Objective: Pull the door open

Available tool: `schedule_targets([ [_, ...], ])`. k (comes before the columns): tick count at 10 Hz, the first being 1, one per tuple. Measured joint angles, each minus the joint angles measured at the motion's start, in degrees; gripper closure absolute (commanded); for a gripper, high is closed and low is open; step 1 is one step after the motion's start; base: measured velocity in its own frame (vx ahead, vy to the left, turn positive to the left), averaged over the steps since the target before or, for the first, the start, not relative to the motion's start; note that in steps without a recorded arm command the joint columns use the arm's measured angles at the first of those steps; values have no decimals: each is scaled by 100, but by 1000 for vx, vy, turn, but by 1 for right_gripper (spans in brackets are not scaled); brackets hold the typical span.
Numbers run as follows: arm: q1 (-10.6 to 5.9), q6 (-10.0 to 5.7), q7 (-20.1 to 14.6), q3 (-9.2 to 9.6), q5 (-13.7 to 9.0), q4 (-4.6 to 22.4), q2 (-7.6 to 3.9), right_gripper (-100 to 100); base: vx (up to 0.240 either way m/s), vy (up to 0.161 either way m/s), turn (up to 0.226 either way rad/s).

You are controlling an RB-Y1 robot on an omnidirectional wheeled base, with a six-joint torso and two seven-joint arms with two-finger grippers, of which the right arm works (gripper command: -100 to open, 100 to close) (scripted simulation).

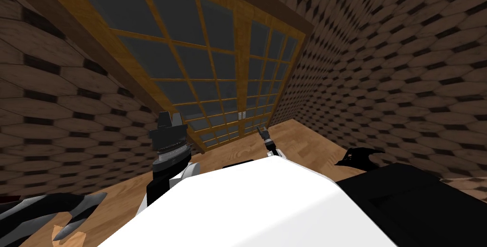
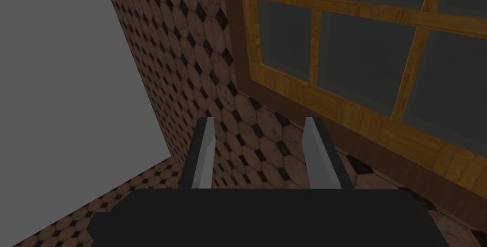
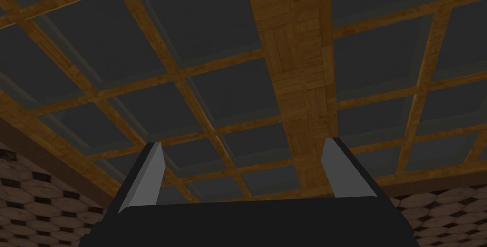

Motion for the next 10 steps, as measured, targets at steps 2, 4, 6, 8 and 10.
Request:
schedule_targets([
  [2, -97, -32, 208, -43, 64, 291, -29, -100, 103, 36, 66],
  [4, -205, -95, 419, -86, 123, 605, -46, -100, 111, 36, 63],
  [6, -232, -83, 530, -111, 164, 731, -93, -100, 66, 12, 26],
  [8, -352, -154, 683, -151, 203, 1033, -108, -100, 93, 18, 64],
  [10, -405, -182, 847, -181, 255, 1229, -125, -100, 109, 18, 50],
])
